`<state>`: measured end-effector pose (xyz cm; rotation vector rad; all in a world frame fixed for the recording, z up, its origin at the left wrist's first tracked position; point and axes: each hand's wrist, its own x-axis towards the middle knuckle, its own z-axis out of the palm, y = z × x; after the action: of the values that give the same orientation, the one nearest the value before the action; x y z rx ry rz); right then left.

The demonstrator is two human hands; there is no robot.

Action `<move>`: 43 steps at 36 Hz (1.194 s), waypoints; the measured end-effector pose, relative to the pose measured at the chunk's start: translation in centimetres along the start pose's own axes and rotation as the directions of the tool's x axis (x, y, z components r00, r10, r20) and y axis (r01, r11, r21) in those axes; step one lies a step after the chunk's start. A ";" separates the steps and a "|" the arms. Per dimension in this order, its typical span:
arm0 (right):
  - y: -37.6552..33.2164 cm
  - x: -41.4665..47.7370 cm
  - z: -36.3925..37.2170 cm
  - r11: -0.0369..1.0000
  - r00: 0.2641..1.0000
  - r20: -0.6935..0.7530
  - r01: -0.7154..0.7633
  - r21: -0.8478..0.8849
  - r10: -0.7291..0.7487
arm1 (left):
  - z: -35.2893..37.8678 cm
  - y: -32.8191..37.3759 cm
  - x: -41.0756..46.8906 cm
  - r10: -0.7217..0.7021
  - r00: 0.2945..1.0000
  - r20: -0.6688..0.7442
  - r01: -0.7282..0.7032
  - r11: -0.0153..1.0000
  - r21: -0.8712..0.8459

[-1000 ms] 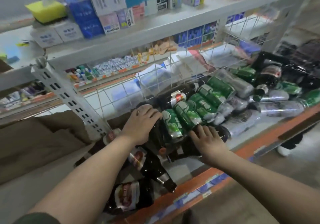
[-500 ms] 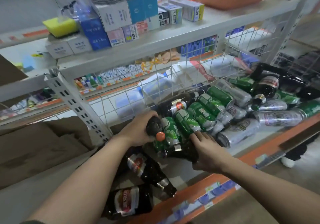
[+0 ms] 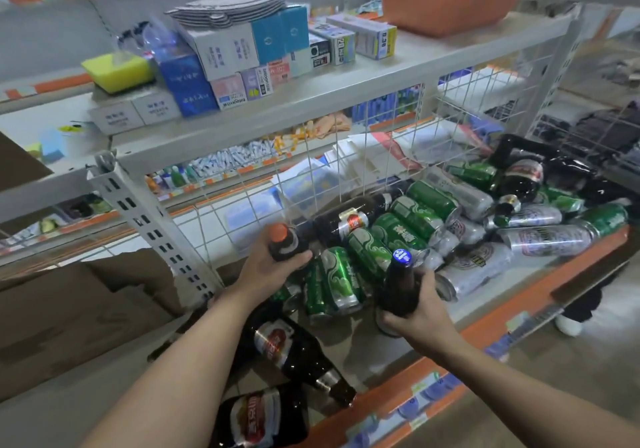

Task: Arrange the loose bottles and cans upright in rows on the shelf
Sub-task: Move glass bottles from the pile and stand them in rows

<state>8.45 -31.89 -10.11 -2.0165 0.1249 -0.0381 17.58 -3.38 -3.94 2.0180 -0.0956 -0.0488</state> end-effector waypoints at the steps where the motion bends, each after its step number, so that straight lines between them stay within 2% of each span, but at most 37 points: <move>1: 0.1 0.0 0.0 1.000 1.000 -0.006 -0.012 0.008 0.012 | 0.2 0.0 -0.2 -0.011 1.000 -0.027 0.010 1.000 -0.020; 4: 0.0 -0.1 0.3 0.999 0.999 -0.010 -0.042 0.017 0.042 | 0.5 -0.2 -0.7 -0.093 0.989 -0.115 0.076 0.987 -0.141; 7: 0.0 -0.1 0.4 0.997 0.997 -0.017 -0.071 0.031 0.071 | 0.1 -0.9 -0.7 -0.192 0.971 -0.143 0.150 0.954 -0.261; 14: 0.1 0.0 0.4 0.992 0.993 -0.005 -0.115 0.060 0.116 | 0.0 -1.2 -0.5 -0.261 0.953 -0.155 0.198 0.921 -0.336; 27: -0.6 -0.5 1.1 0.988 0.992 -0.038 -0.113 0.105 0.117 | 1.0 -1.0 -0.7 -0.239 0.942 -0.236 0.182 0.954 -0.238; 35: -0.4 -0.3 1.0 0.992 0.992 -0.031 -0.125 0.035 0.126 | 0.9 -1.1 -0.6 -0.216 0.950 -0.224 0.168 0.962 -0.214; 43: -2.6 -0.9 -0.1 0.999 0.989 -0.145 -0.032 -0.020 0.029 | 0.3 1.5 -0.7 -0.069 0.976 -0.205 0.054 0.996 -0.077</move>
<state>7.78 -30.77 -7.67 -2.0328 0.2492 -0.1639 16.83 -4.27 -2.71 1.9425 0.0999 0.1173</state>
